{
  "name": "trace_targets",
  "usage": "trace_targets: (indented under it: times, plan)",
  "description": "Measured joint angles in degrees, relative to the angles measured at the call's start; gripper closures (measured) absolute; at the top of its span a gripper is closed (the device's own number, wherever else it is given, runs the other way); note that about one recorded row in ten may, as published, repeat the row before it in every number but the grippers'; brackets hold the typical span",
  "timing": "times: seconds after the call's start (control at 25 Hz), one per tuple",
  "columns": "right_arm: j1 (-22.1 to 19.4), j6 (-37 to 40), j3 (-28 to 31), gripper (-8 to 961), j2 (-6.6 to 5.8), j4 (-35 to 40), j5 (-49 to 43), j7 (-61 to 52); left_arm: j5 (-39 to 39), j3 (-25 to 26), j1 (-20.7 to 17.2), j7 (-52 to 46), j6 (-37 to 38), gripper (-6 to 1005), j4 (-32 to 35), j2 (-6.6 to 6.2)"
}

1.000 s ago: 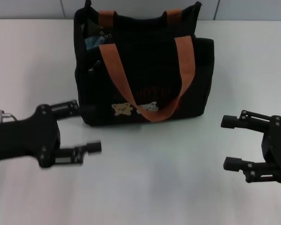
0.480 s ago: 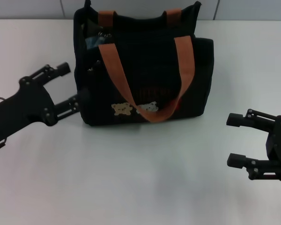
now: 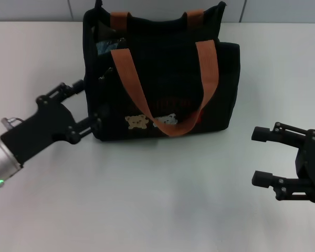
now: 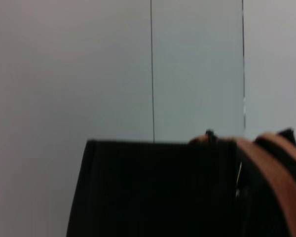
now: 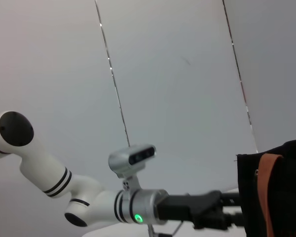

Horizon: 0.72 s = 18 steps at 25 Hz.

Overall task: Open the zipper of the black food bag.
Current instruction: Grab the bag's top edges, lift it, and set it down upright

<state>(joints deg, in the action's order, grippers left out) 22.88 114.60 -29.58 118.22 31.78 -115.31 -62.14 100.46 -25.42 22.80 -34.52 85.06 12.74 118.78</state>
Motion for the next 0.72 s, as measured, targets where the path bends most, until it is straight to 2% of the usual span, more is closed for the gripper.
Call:
trace_targets:
  times: [0.28,0.6,0.72]
  plan:
    - [0.22,0.00,-0.15,99,0.23,0.02,0.00,0.00,-0.97,0.51,0.94,4.34,-3.80,292,-3.76,0.08]
    - [0.24,0.01,0.12,98,0.26,0.04,0.00,0.00,-1.06,0.19,1.07,4.38,-3.50,768,-3.81,0.13]
    - [0.24,0.01,0.21,98,0.26,0.04,0.00,0.00,-1.07,0.12,1.09,4.38,-3.35,780,-3.93,0.14]
